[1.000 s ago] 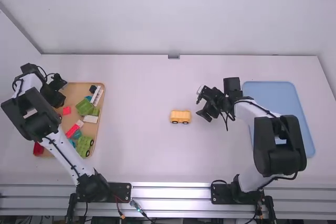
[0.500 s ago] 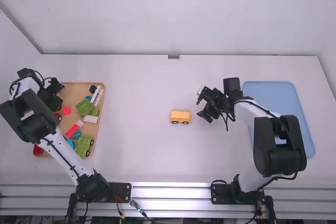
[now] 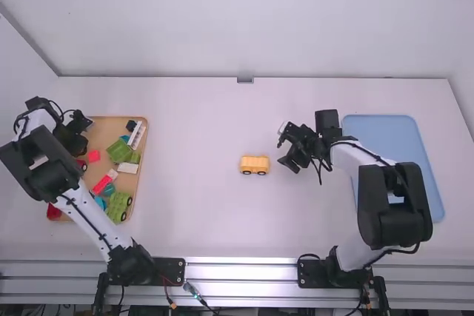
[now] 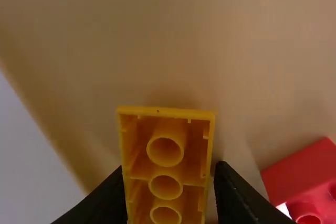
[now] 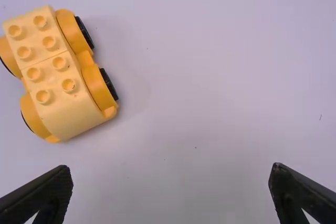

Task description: Assemble lego blocks to make yellow taxi

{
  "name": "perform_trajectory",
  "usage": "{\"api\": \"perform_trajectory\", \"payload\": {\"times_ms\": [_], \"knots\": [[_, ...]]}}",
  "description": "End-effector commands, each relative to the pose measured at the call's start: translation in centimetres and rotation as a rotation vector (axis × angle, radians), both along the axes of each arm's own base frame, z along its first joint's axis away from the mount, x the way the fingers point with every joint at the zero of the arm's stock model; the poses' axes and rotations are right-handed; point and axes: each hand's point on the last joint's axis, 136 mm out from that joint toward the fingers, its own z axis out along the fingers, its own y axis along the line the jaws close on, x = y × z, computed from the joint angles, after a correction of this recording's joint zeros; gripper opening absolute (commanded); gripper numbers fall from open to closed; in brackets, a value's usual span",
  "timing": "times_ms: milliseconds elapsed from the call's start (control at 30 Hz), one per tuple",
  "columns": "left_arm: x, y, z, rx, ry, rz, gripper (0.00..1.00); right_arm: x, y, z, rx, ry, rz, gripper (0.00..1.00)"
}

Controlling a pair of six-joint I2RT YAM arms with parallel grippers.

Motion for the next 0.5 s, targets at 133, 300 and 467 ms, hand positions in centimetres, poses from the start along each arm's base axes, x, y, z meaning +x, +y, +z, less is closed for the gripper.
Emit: {"api": "perform_trajectory", "payload": {"times_ms": [133,300,467], "knots": [[-0.91,0.09,-0.67,-0.001,0.034,0.031,0.37,0.33,0.06,0.85,0.008,-0.019,-0.004,0.99],[-0.86,0.07,-0.67,0.000,0.033,0.030,0.31,0.31,-0.01,0.81,0.005,-0.018,-0.005,0.99],[-0.23,0.02,-0.53,0.010,0.018,0.037,0.15,0.37,0.04,0.85,0.006,-0.021,-0.004,0.99]]}}
